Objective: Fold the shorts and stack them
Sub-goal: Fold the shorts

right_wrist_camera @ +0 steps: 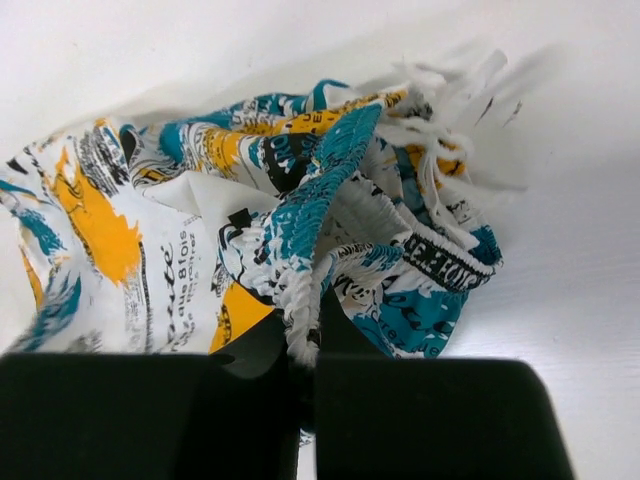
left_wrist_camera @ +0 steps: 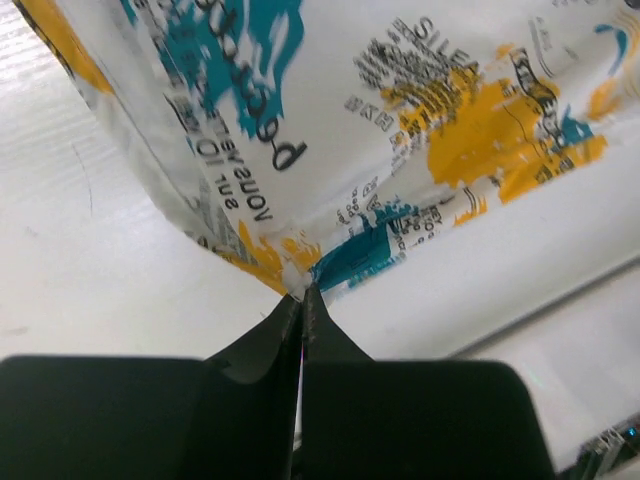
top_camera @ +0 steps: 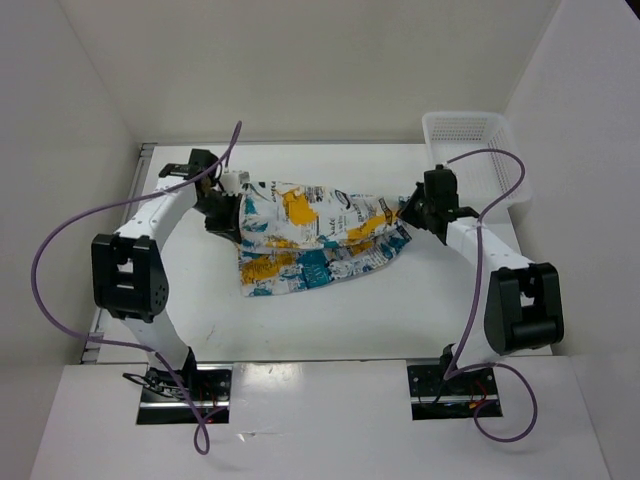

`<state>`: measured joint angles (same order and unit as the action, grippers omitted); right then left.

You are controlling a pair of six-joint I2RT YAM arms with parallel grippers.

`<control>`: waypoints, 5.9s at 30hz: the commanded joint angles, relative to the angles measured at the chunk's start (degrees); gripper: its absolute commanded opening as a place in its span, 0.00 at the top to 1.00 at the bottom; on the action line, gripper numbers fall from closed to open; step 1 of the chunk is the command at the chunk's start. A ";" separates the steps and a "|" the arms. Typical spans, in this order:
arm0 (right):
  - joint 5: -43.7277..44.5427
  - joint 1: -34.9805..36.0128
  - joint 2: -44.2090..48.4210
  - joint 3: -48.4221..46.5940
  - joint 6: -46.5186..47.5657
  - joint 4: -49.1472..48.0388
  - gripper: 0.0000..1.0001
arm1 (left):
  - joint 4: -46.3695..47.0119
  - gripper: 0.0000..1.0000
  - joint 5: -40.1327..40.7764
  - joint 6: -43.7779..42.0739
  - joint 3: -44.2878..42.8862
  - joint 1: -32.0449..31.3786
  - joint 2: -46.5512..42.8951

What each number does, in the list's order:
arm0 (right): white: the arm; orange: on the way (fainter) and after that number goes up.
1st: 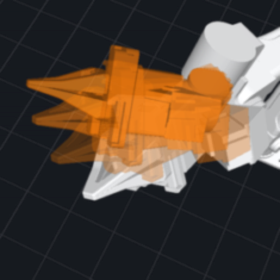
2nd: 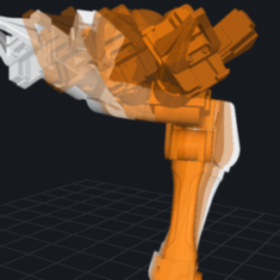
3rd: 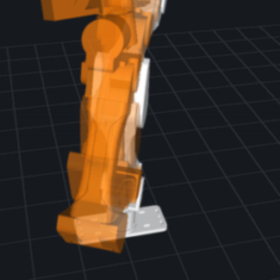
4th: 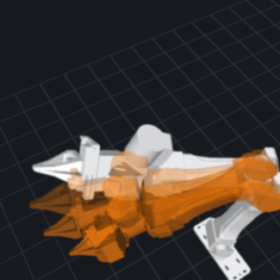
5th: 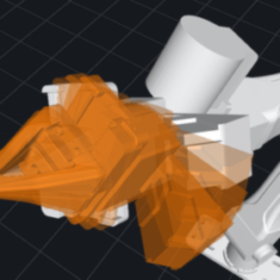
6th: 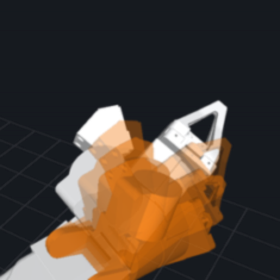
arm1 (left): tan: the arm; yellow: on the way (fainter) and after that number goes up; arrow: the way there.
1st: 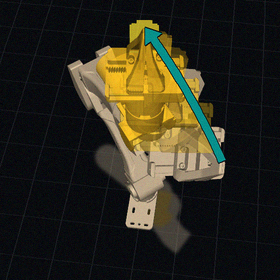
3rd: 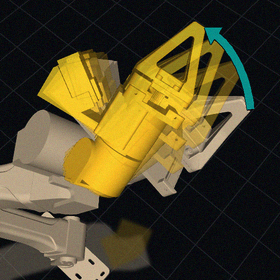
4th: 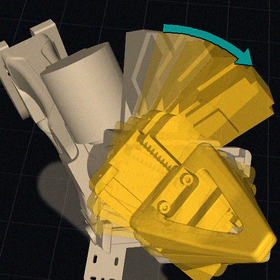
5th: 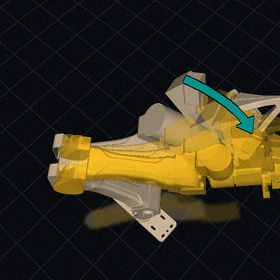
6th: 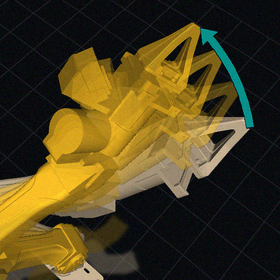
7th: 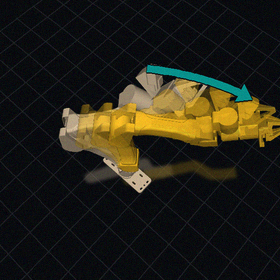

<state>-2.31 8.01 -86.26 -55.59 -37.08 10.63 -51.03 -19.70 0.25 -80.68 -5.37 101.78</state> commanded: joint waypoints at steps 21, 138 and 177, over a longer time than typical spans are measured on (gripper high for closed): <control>4.86 0.43 -6.64 6.89 -13.19 -1.57 0.28 | -8.56 0.69 1.78 -0.25 18.02 -14.23 -0.44; 14.09 39.63 -12.79 -12.80 20.91 2.12 0.31 | 9.44 0.29 -4.03 -0.25 -1.76 2.47 1.92; -5.86 19.76 -26.02 -33.60 21.44 -0.54 0.32 | 7.01 0.31 2.04 -0.25 -0.88 1.76 -2.01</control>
<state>-6.44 27.14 -102.76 -84.14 -14.83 7.79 -38.94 -15.84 0.25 -78.46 -4.23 105.19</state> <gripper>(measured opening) 0.677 0.678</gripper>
